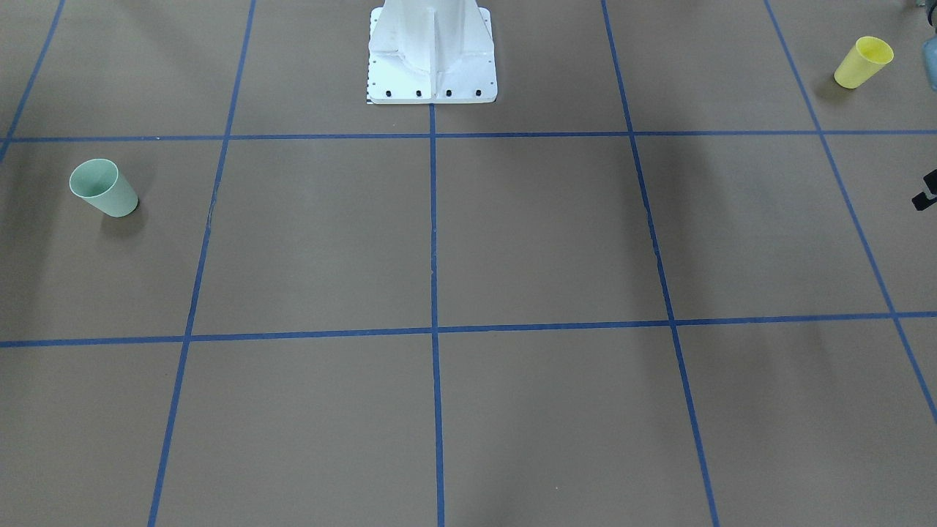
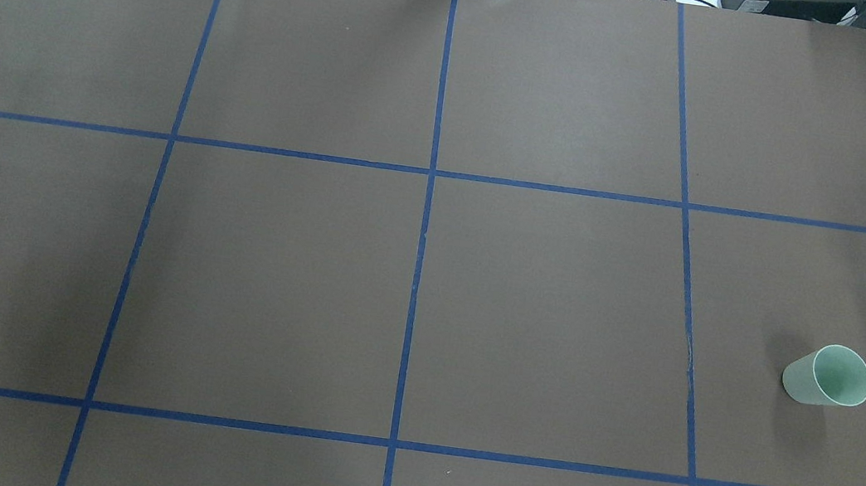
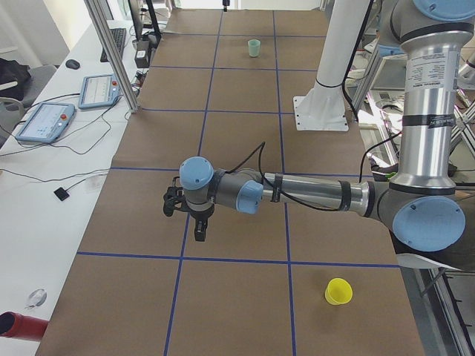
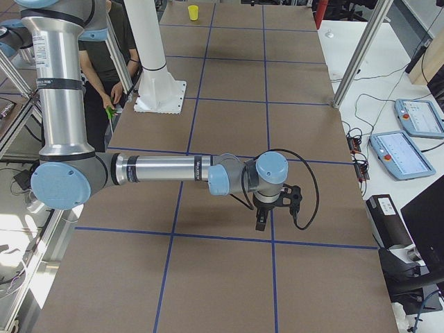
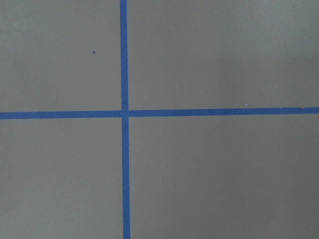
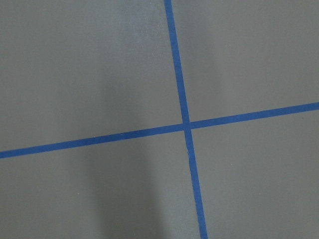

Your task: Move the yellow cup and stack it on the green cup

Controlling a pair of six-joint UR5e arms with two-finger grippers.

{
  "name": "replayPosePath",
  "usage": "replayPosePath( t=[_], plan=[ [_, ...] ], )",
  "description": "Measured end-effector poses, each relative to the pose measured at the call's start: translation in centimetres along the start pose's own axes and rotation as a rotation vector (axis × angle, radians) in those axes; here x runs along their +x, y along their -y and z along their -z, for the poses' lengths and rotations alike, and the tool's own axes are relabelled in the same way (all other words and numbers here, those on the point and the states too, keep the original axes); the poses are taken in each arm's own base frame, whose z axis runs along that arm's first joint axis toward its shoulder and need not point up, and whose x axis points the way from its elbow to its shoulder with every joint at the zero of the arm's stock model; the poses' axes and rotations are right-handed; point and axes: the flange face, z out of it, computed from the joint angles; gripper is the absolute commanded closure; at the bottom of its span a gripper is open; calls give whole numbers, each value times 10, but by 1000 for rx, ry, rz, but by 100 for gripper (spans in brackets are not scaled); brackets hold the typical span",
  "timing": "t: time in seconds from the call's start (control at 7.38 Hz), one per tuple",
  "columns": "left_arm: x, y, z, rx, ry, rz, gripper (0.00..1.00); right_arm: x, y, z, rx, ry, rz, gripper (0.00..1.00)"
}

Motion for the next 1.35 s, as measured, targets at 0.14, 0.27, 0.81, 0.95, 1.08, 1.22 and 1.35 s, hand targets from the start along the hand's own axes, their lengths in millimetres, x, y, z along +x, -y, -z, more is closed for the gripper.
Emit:
replayPosePath(
  t=[0.14,0.27,0.81,0.95,1.08,1.22,1.35],
  plan=[
    [5,0,-4,-3,-2,-13,0,0,-1,0,3,3,5,0],
    [14,0,-10,-2,-5,-25,0,-1,-1,0,4,11,9,0],
    [15,-18,-35,-10,52,282,0,-10,-2,-5,9,46,49,0],
    [13,-22,-39,-12,65,379,0,-12,-3,-7,5,52,54,0],
    [13,-25,-41,-13,70,479,0,-15,-4,-11,-1,54,59,0],
    [20,-26,-46,-7,78,592,0,-19,-4,-15,-10,53,64,0],
    [40,-27,-57,17,107,705,0,-24,-5,-21,-21,51,73,0]
  ],
)
